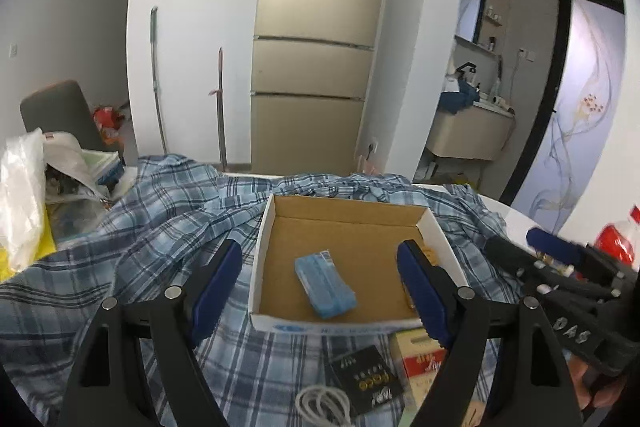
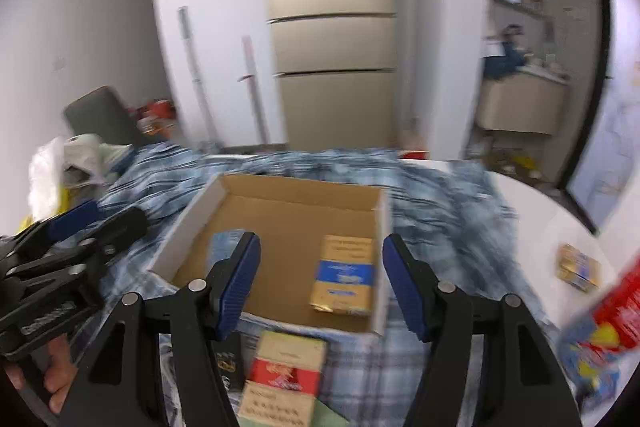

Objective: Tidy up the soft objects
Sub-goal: 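Grasp the red-and-cream Liqun pack with the right gripper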

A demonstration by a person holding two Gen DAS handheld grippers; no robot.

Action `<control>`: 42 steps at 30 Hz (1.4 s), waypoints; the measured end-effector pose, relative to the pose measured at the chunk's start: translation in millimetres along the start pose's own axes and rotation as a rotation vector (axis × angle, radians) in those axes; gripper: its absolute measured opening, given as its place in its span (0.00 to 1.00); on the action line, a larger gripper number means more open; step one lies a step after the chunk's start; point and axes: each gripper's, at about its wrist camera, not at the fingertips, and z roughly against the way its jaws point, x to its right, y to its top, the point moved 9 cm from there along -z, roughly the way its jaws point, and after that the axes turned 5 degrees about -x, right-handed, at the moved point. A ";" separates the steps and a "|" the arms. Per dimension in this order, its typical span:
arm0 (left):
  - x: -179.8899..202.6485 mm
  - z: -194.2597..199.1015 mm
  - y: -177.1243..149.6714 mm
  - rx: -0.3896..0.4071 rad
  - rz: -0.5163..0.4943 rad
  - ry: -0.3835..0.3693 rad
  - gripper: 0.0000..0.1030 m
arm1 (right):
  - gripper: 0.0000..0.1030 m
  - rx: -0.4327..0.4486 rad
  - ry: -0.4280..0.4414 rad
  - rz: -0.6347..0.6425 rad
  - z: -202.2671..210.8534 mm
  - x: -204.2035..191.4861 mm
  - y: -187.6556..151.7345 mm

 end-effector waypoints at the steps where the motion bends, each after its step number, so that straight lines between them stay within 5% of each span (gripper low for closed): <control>1: 2.8 5.1 -2.5 0.006 -0.014 0.004 0.79 | 0.61 0.016 0.013 0.005 8.4 -1.4 -1.2; 12: 7.3 -6.7 -45.8 -0.067 -0.017 -0.043 0.79 | 0.61 -0.029 0.057 -0.021 0.7 10.4 -40.5; 18: 9.2 -23.4 -69.6 -0.072 -0.073 0.015 0.79 | 0.61 -0.101 0.046 -0.029 -27.2 23.8 -62.8; 33: -0.9 -25.5 -68.6 -0.084 -0.012 0.003 0.80 | 0.61 -0.151 0.091 0.023 -37.2 8.9 -77.0; 42: -1.5 -26.3 -69.4 -0.093 -0.015 0.009 0.80 | 0.61 -0.273 0.214 0.110 -51.8 -26.9 -101.1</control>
